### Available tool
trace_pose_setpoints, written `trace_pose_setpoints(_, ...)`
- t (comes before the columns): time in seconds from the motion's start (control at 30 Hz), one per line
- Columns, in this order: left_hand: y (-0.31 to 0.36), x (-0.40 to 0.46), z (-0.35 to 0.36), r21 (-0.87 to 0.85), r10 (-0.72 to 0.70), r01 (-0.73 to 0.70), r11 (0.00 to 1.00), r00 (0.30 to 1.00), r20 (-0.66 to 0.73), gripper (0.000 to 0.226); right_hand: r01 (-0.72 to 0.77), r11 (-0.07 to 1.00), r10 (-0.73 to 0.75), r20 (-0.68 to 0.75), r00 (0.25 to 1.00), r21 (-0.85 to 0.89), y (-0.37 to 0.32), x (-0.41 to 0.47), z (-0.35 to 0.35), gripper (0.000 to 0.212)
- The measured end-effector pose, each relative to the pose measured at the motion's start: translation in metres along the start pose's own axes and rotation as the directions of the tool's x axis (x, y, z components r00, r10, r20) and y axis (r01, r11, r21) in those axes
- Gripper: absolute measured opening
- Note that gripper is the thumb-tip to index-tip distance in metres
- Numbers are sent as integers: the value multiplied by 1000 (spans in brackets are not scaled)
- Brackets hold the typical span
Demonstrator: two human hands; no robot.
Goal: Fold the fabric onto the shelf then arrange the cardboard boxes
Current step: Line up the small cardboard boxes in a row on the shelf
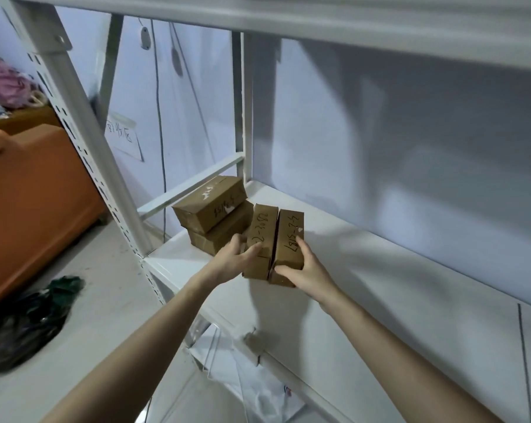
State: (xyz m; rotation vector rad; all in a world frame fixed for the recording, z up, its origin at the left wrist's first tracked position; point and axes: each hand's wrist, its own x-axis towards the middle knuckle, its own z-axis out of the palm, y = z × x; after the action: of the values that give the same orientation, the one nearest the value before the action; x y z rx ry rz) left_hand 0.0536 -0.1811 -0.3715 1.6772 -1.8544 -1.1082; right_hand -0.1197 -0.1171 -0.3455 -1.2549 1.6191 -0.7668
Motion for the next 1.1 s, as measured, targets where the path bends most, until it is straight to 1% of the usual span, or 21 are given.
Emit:
trace_pose_setpoints(0.17,23,-9,24,-131,53,-45,990,997,60,30,10,1000,-10,-73,997,3,14,-16,-24,81)
trace_pose_setpoints(0.23,39,-13,32,-201,98,-79,976,992,85,26,16,1000,-17,-108,994,-7,20,-27,-40,80)
trace_pose_setpoints(0.27,49,-15,36,-222,123,-100,970,988,95,29,19,1000,-20,-126,992,-11,21,-32,-49,82)
trace_pose_setpoints(0.37,87,-28,53,-239,202,-170,956,972,118,52,41,999,-44,-210,977,-16,23,-57,-82,83)
trace_pose_setpoints(0.4,99,-32,60,-231,230,-199,953,966,115,54,48,999,-53,-240,969,-25,24,-66,-93,81)
trace_pose_setpoints(0.47,122,-44,75,-199,279,-253,947,953,117,50,59,997,-73,-299,952,-54,29,-86,-118,79)
trace_pose_setpoints(0.57,158,-71,102,-186,319,-294,938,940,121,48,63,993,-96,-370,924,-101,40,-121,-154,77)
trace_pose_setpoints(0.7,201,-108,147,-188,361,-331,925,918,164,67,38,990,-94,-437,894,-134,63,-179,-200,76)
trace_pose_setpoints(0.87,246,-159,211,-168,420,-391,905,882,214,70,-4,986,-77,-482,873,-164,100,-253,-252,81)
trace_pose_setpoints(1.0,278,-203,265,-148,441,-415,898,851,286,80,-80,977,-28,-495,868,-195,129,-318,-296,84)
trace_pose_setpoints(1.1,303,-236,307,-156,454,-427,891,822,342,75,-125,971,2,-511,860,-206,157,-364,-328,87)
